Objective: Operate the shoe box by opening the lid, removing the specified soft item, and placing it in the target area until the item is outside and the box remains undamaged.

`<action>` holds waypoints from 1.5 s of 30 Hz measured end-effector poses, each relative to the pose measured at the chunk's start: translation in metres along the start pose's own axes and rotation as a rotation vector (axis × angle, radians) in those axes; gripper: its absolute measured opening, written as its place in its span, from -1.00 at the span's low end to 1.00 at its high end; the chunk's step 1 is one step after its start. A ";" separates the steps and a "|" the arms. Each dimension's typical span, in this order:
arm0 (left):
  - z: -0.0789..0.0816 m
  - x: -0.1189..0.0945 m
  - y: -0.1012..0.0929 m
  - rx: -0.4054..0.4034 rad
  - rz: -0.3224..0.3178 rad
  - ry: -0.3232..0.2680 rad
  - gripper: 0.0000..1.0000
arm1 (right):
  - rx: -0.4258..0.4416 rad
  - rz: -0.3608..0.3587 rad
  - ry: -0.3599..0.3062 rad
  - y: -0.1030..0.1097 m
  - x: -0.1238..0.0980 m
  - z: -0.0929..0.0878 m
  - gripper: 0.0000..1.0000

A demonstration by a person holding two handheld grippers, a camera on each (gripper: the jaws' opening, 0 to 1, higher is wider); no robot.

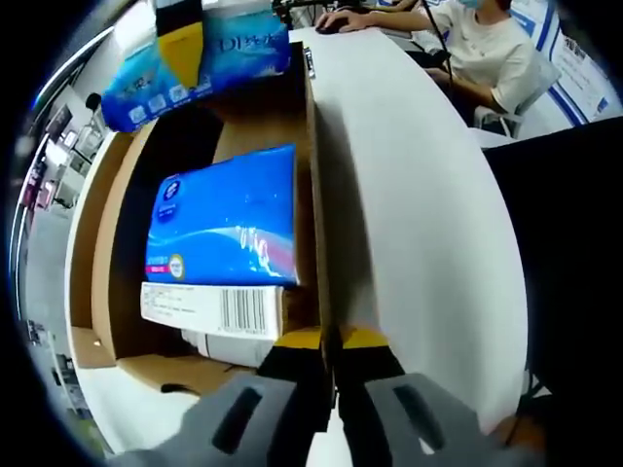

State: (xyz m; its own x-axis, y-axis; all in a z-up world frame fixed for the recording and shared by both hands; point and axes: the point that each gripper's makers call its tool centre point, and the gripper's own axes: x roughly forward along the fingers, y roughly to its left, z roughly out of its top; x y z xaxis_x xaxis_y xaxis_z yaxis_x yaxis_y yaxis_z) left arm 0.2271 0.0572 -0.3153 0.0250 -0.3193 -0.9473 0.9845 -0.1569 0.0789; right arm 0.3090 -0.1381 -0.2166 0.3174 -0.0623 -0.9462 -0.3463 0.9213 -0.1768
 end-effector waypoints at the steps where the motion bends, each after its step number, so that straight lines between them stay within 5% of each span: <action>1: 0.000 0.000 0.000 0.000 0.000 0.000 -0.96 | -0.005 -0.001 -0.001 -0.001 -0.001 0.000 0.21; 17: -0.001 0.000 0.002 0.001 -0.003 0.001 -0.96 | 0.012 -0.022 0.005 -0.032 -0.040 -0.030 0.21; 32: -0.001 -0.002 0.000 -0.004 -0.004 0.001 -0.96 | 0.057 -0.025 0.014 -0.046 -0.049 -0.063 0.22; 45: -0.001 -0.001 0.000 -0.004 -0.003 0.005 -0.96 | 0.125 -0.010 0.077 -0.059 -0.040 -0.126 0.22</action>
State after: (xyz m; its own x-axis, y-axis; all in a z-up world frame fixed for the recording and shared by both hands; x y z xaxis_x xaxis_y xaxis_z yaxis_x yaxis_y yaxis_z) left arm 0.2268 0.0587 -0.3148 0.0228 -0.3144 -0.9490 0.9852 -0.1543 0.0748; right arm 0.2055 -0.2381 -0.2023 0.2503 -0.0961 -0.9634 -0.2292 0.9609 -0.1554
